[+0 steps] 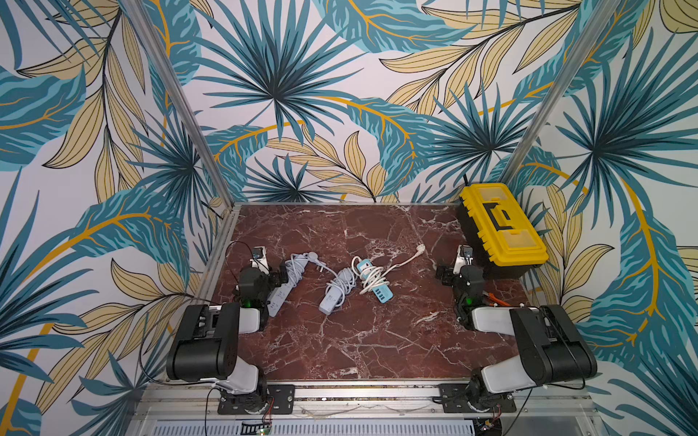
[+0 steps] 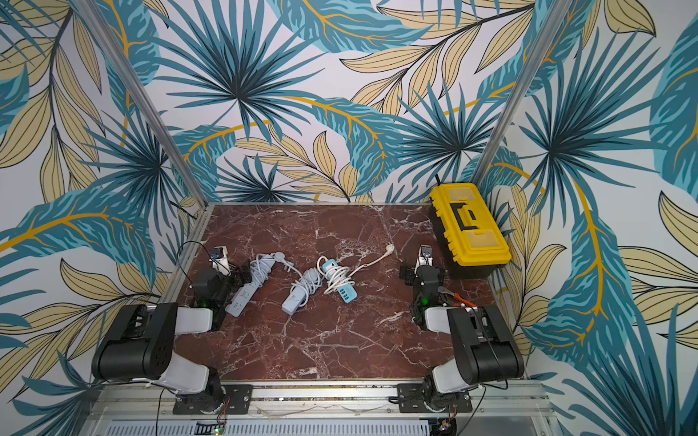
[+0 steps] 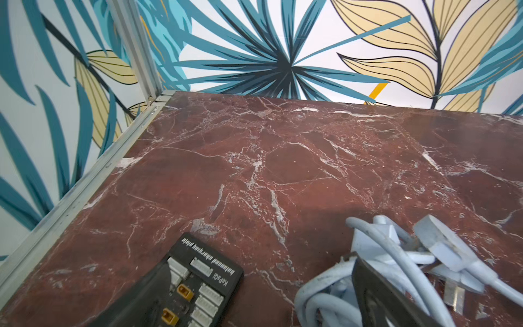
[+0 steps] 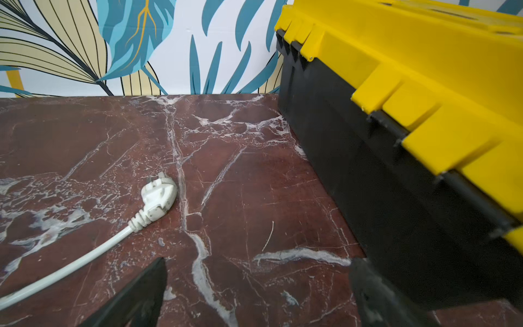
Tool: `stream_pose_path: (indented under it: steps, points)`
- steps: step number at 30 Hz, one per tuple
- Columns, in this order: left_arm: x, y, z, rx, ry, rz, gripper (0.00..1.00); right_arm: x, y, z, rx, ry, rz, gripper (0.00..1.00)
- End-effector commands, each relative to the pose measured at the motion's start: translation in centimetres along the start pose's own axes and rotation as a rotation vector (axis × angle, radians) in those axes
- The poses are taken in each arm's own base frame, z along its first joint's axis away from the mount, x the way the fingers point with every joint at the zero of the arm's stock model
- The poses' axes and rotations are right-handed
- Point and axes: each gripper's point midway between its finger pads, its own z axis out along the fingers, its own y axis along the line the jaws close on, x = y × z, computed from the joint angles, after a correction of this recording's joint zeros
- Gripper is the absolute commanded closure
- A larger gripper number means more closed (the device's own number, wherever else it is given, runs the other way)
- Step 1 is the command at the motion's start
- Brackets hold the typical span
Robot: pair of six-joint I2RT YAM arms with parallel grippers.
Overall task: Wrap the cord around the power strip
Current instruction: Reset both arms
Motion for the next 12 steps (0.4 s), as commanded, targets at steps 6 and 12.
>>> stream_pose_path:
  steps: [6, 12]
  points:
    - [-1.44, -1.80, 0.48, 0.074, -0.046, 0.065, 0.01, -0.39, -0.03, 0.14, 0.002, -0.003, 0.027, 0.01]
    - [-1.48, -1.11, 0.55, -0.005, -0.048, 0.066, 0.01, -0.42, -0.07, 0.12, 0.003, -0.004, 0.028, 0.01]
